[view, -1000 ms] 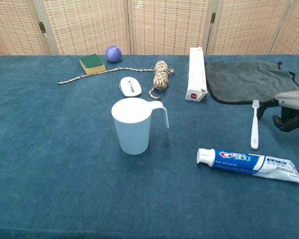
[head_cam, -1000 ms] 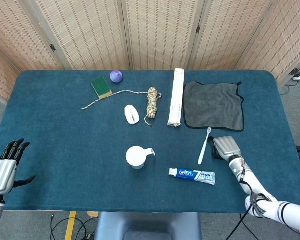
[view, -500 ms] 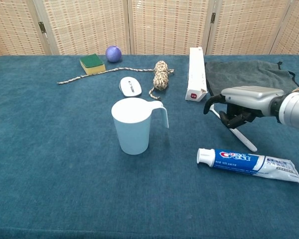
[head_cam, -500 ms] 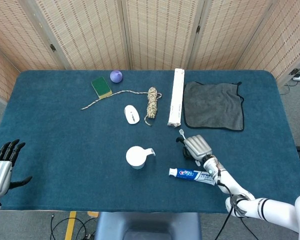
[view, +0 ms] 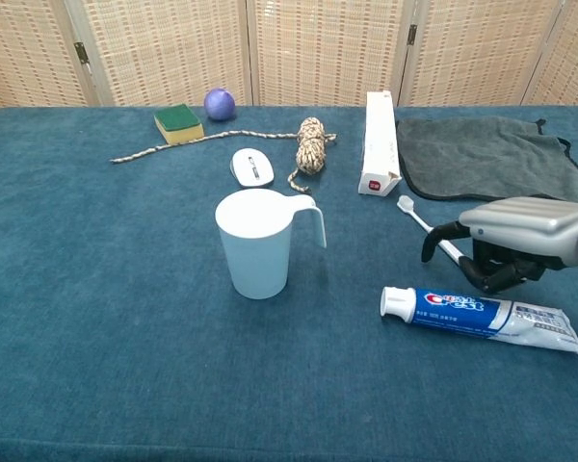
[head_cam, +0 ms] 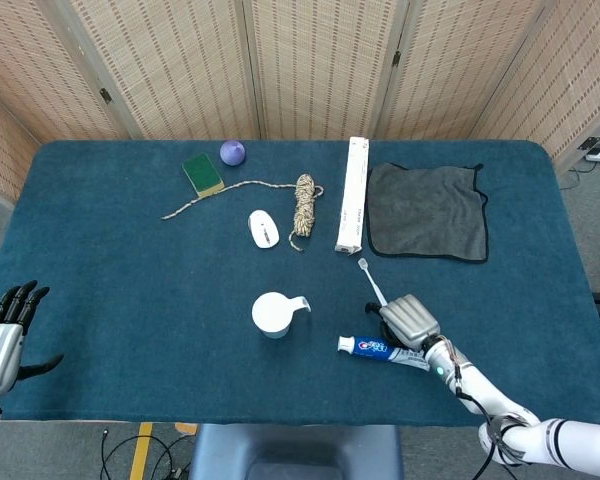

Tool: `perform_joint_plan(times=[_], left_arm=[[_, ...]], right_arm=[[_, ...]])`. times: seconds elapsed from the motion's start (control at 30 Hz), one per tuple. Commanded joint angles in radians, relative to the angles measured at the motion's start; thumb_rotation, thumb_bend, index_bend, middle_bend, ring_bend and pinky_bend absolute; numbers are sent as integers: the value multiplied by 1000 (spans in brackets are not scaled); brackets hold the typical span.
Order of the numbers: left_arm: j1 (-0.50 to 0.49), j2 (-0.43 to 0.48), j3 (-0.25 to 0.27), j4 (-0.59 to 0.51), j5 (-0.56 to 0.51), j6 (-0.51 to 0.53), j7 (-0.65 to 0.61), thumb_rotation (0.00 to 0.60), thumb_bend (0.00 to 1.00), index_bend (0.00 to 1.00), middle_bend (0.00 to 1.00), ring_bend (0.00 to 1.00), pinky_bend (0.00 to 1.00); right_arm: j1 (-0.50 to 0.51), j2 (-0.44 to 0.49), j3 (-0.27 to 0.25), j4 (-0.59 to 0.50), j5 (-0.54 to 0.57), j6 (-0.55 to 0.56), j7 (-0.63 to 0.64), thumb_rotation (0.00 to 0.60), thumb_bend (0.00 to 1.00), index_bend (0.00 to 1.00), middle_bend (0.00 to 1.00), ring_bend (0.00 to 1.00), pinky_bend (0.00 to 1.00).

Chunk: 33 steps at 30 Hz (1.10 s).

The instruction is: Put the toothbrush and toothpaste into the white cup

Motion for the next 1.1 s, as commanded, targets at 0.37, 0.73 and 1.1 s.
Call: perform_joint_plan(times=[0.37, 0.73, 1.1], left_arm=[[-1, 4, -4, -8, -2, -1, 9, 600, 117, 131, 104, 104, 403], [-1, 3, -2, -7, -6, -8, 15, 600, 117, 132, 103, 104, 403], [-2, 7, -6, -17, -4, -6, 18, 600, 117, 131, 103, 105, 403]], right_arm=[[-28, 20, -14, 19, 10, 6, -5, 600, 735, 253, 954, 1000, 1000], [-42, 52, 6, 78, 78, -2, -18, 600, 736, 253, 954, 1000, 1000], [-36, -31, 104, 137, 28, 96, 58, 600, 290, 342, 962, 1000, 1000]])
